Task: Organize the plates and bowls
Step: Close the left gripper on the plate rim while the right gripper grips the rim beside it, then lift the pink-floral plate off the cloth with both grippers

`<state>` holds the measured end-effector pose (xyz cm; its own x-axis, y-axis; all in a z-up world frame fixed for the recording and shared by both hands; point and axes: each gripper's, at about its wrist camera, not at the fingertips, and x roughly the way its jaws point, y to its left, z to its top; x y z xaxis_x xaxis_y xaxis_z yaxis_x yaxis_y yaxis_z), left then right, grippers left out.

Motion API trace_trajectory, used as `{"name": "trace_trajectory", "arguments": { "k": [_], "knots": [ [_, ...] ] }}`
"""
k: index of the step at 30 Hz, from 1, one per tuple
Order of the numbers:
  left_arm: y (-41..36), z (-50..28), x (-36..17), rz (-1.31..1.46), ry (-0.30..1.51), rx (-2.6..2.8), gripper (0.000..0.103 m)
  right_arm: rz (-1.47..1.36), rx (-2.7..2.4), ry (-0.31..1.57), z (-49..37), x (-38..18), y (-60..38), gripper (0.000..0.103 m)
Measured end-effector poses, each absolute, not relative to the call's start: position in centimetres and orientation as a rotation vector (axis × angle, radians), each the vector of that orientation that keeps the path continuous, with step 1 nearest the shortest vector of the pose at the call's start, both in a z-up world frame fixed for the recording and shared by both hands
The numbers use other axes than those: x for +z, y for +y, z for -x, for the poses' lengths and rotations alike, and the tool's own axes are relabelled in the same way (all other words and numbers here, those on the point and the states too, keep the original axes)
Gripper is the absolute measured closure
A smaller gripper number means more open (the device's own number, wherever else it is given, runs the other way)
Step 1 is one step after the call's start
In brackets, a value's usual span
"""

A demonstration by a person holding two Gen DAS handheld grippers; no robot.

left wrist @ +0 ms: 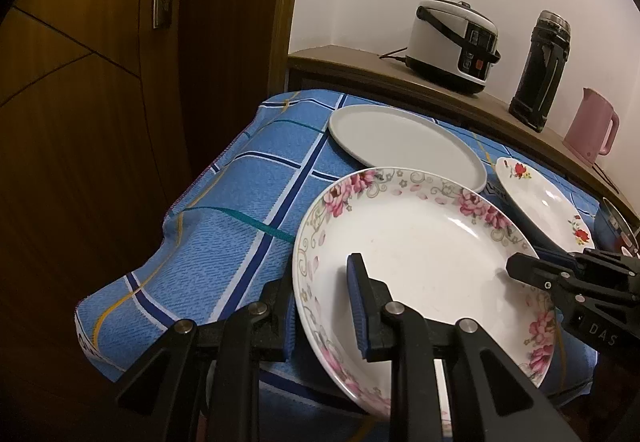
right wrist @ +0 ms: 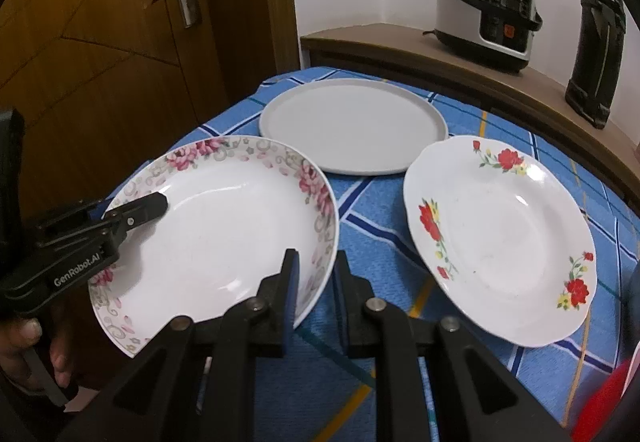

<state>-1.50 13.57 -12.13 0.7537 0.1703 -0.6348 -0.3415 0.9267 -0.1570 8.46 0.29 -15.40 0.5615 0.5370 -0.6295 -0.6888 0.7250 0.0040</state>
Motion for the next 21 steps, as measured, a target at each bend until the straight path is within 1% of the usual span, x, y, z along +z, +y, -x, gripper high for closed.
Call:
{"name": "trace_trajectory", "arguments": {
  "k": [21],
  "knots": [
    [13.43, 1.74, -11.61, 0.281, 0.621, 0.294, 0.078, 0.214, 0.735, 0.598, -7.81, -14.78, -0.59, 0.087]
  ]
}}
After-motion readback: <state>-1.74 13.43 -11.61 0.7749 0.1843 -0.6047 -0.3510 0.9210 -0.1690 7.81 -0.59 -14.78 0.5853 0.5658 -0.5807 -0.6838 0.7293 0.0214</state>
